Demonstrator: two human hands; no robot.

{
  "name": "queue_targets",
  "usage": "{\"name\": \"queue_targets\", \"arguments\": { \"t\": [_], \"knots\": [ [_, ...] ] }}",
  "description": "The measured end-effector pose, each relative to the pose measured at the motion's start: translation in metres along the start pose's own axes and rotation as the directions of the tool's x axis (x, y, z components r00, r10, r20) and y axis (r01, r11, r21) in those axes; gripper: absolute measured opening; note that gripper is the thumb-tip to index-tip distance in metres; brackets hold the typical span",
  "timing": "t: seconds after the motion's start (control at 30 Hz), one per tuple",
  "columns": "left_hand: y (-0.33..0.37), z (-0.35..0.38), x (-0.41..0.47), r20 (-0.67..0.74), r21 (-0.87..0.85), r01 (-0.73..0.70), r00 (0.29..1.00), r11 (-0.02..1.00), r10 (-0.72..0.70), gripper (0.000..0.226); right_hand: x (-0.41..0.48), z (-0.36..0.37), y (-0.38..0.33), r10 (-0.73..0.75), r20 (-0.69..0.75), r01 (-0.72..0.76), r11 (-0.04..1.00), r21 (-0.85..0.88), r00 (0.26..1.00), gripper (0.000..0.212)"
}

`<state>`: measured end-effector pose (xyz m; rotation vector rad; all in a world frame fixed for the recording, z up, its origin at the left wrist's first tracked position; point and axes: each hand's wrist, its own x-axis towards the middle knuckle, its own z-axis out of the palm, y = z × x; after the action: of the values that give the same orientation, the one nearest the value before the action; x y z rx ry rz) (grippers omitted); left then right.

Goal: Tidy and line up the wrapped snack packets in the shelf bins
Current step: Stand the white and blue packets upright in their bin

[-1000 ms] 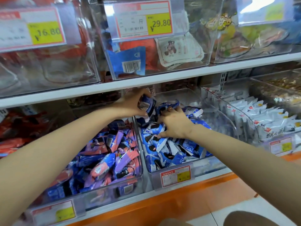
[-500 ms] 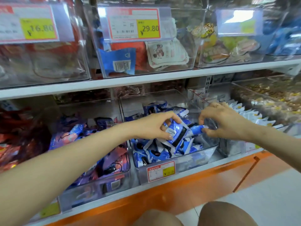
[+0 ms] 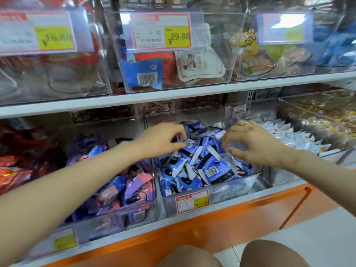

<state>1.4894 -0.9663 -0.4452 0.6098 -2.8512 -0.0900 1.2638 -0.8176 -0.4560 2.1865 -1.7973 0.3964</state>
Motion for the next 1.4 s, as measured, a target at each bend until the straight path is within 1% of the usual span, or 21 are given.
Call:
{"name": "queue_targets", "arguments": {
  "t": [0.07,0.1,0.17,0.2,0.33,0.4,0.47,0.53,0.6,0.7,0.8,0.83,0.87,0.97,1.03,1.1,1.13,1.2,1.27,1.33,1.4],
  "knots": [
    [-0.036,-0.006,-0.011,-0.045,-0.012,0.101,0.994,0.995,-0.101,0.031,0.026,0.011,-0.015,-0.046,0.064,0.045,0.999,0.02,0.997,0.028],
    [-0.05,-0.005,-0.017,-0.075,-0.021,0.126,0.989,0.992,-0.127,0.04,0.041,0.019,-0.022,-0.066,0.1,0.064,0.998,0.021,0.993,0.025],
    [-0.067,0.0,-0.026,-0.101,-0.055,0.156,0.982,0.986,-0.161,0.064,0.074,0.033,-0.034,-0.061,0.191,0.062,0.998,-0.002,0.98,0.031],
    [-0.071,0.003,-0.03,-0.103,-0.08,0.17,0.979,0.982,-0.178,0.069,0.09,0.04,-0.039,-0.054,0.217,0.057,0.998,-0.005,0.975,0.035],
    [-0.077,0.009,-0.037,-0.073,-0.183,0.158,0.982,0.97,-0.174,0.069,0.143,0.076,-0.043,-0.039,0.281,0.046,0.999,-0.019,0.959,0.037],
    [-0.081,0.01,-0.039,-0.054,-0.195,0.153,0.985,0.969,-0.166,0.066,0.158,0.093,-0.044,-0.071,0.356,0.111,0.99,-0.092,0.932,0.037],
    [-0.084,0.011,-0.041,-0.026,-0.189,0.146,0.988,0.971,-0.153,0.064,0.163,0.105,-0.041,-0.134,0.438,0.231,0.957,-0.176,0.889,0.038],
    [-0.087,0.012,-0.043,-0.009,-0.183,0.127,0.991,0.975,-0.131,0.066,0.159,0.112,-0.029,-0.156,0.465,0.282,0.935,-0.216,0.872,0.039],
    [-0.087,0.013,-0.044,-0.012,-0.19,0.116,0.993,0.975,-0.12,0.065,0.151,0.114,-0.013,-0.129,0.459,0.254,0.942,-0.22,0.879,0.037],
    [-0.087,0.014,-0.042,-0.012,-0.206,0.113,0.993,0.972,-0.118,0.061,0.146,0.11,-0.002,-0.047,0.478,0.164,0.965,-0.205,0.877,0.035],
    [-0.088,0.013,-0.041,-0.014,-0.249,0.104,0.994,0.963,-0.111,0.056,0.158,0.108,-0.015,-0.081,0.429,0.142,0.983,-0.113,0.9,0.029],
    [-0.089,0.012,-0.041,-0.015,-0.269,0.102,0.994,0.958,-0.11,0.054,0.163,0.109,-0.022,-0.086,0.415,0.127,0.989,-0.073,0.906,0.03],
    [-0.088,0.011,-0.041,-0.011,-0.282,0.104,0.994,0.954,-0.111,0.052,0.167,0.112,-0.028,-0.069,0.432,0.093,0.995,-0.033,0.899,0.035],
    [-0.088,0.011,-0.043,0.009,-0.298,0.126,0.992,0.946,-0.129,0.049,0.179,0.126,-0.042,-0.004,0.56,-0.028,0.998,0.049,0.828,0.053],
    [-0.087,0.011,-0.043,0.018,-0.302,0.137,0.99,0.943,-0.139,0.05,0.183,0.133,-0.042,0.045,0.591,-0.137,0.984,0.112,0.806,0.057],
    [-0.085,0.01,-0.043,0.024,-0.3,0.142,0.99,0.943,-0.141,0.049,0.187,0.134,-0.04,0.063,0.592,-0.203,0.964,0.173,0.803,0.056],
    [-0.084,0.009,-0.042,0.032,-0.299,0.146,0.989,0.943,-0.143,0.046,0.188,0.134,-0.038,0.066,0.582,-0.22,0.955,0.197,0.81,0.053],
    [-0.084,0.009,-0.042,0.047,-0.298,0.153,0.988,0.942,-0.146,0.045,0.188,0.135,-0.037,0.091,0.52,-0.243,0.942,0.232,0.849,0.048],
    [-0.084,0.008,-0.043,0.052,-0.289,0.157,0.988,0.944,-0.148,0.048,0.187,0.14,-0.039,0.107,0.458,-0.215,0.958,0.19,0.882,0.048],
    [-0.084,0.008,-0.044,0.058,-0.291,0.161,0.987,0.943,-0.151,0.047,0.187,0.146,-0.041,0.091,0.452,-0.172,0.975,0.142,0.887,0.05],
    [-0.082,0.007,-0.044,0.068,-0.296,0.168,0.986,0.94,-0.155,0.043,0.189,0.145,-0.041,0.093,0.466,-0.177,0.974,0.14,0.88,0.049]
  ]
}}
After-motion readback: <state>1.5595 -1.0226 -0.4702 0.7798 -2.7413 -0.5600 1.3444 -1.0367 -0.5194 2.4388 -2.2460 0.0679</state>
